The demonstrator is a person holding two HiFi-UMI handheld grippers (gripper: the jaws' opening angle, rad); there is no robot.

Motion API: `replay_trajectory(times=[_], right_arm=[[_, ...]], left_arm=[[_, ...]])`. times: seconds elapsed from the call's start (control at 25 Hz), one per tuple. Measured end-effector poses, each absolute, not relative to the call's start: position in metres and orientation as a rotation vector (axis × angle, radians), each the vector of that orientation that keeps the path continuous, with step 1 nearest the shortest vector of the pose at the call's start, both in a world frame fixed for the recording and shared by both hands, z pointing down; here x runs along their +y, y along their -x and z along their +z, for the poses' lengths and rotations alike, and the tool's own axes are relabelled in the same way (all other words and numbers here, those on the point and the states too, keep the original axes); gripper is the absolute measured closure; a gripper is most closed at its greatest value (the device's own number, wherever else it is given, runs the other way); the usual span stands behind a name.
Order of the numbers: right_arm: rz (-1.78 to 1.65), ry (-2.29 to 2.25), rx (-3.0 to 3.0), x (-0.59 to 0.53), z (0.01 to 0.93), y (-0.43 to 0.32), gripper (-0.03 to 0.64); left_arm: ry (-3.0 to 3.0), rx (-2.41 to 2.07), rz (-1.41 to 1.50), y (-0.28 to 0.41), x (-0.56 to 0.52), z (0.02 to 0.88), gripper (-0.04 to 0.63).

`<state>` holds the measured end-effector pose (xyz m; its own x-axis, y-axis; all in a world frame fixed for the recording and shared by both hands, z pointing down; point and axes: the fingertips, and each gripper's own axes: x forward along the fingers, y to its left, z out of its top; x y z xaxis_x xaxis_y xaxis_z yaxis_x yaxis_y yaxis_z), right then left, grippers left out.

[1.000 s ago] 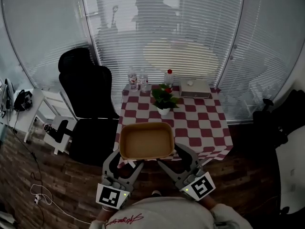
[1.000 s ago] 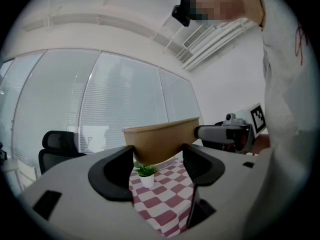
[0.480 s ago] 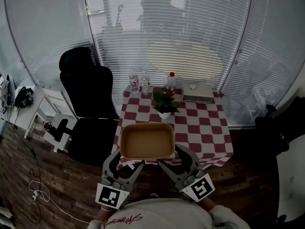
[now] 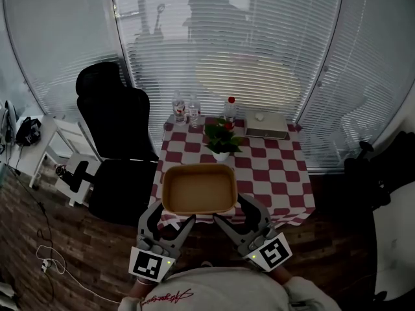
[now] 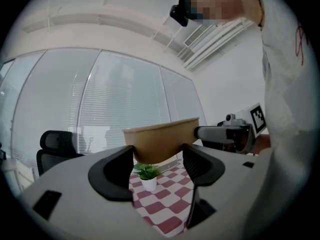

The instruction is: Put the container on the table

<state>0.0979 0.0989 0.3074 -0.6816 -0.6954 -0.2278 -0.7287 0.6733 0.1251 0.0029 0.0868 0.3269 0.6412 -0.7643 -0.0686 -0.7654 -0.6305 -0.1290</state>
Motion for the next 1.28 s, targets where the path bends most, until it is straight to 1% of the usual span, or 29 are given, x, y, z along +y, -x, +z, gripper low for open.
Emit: replay_trajectory(times=[0.8,1.28], right_arm=[[0.303,1.106,2.749,0.087,0.307,-0.094,0.356],[0.291,1.112,2.753,0.043,0.308,-0.072,0.356]], left_arm=[[2.689,1.338,-0.032,0.001,0.08,0.327,0.287],[2.691,1.336,-0.024,0.023,0.035,0.328,0.287]])
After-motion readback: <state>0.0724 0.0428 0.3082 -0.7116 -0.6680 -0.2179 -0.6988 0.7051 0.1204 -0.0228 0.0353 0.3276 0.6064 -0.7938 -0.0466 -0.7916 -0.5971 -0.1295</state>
